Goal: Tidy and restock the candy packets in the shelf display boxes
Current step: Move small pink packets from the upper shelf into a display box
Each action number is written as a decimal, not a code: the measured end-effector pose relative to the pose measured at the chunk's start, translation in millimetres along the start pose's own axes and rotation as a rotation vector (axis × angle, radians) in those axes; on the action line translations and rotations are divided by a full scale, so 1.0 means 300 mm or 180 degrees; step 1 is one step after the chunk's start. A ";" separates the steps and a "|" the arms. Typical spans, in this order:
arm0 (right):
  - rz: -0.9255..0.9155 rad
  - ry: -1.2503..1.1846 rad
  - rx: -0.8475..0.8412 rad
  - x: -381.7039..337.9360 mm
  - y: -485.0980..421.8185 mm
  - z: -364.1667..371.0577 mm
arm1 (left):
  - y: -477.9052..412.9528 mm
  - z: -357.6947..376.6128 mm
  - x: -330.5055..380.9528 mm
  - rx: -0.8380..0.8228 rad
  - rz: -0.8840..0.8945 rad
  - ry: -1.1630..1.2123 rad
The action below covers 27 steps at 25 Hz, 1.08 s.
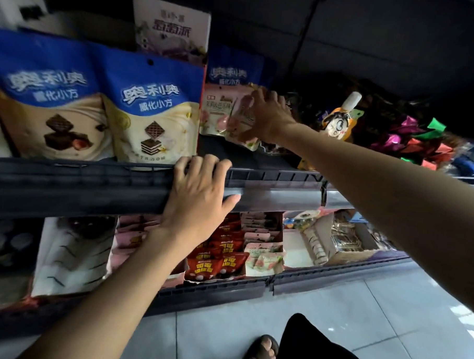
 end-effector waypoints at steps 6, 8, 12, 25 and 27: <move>-0.0112 -0.0135 0.0337 -0.019 0.064 -0.022 | -0.001 0.006 -0.002 0.0013 -0.0023 0.0058; -0.0203 -0.0379 0.0396 -0.028 0.092 -0.033 | -0.003 0.006 -0.003 0.0025 -0.0044 0.0073; -0.0315 -0.0862 0.0418 -0.024 0.170 -0.067 | -0.005 -0.002 0.006 0.0012 -0.0075 0.0118; -0.0599 -0.0832 -0.0330 0.319 0.646 0.308 | -0.010 0.006 0.021 0.0111 -0.0164 0.0084; -0.0466 -0.0426 -0.0770 0.357 0.594 0.518 | -0.011 0.020 0.022 0.0133 -0.0176 0.0008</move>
Point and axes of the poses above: each hand's wrist, its own y-axis away from the middle knuckle, its own z-axis out of the palm, x = y × z, the point moved 1 cm from there along -y, towards the middle knuckle, and after that the axes turned 15 degrees about -x, right-handed, at the moved point
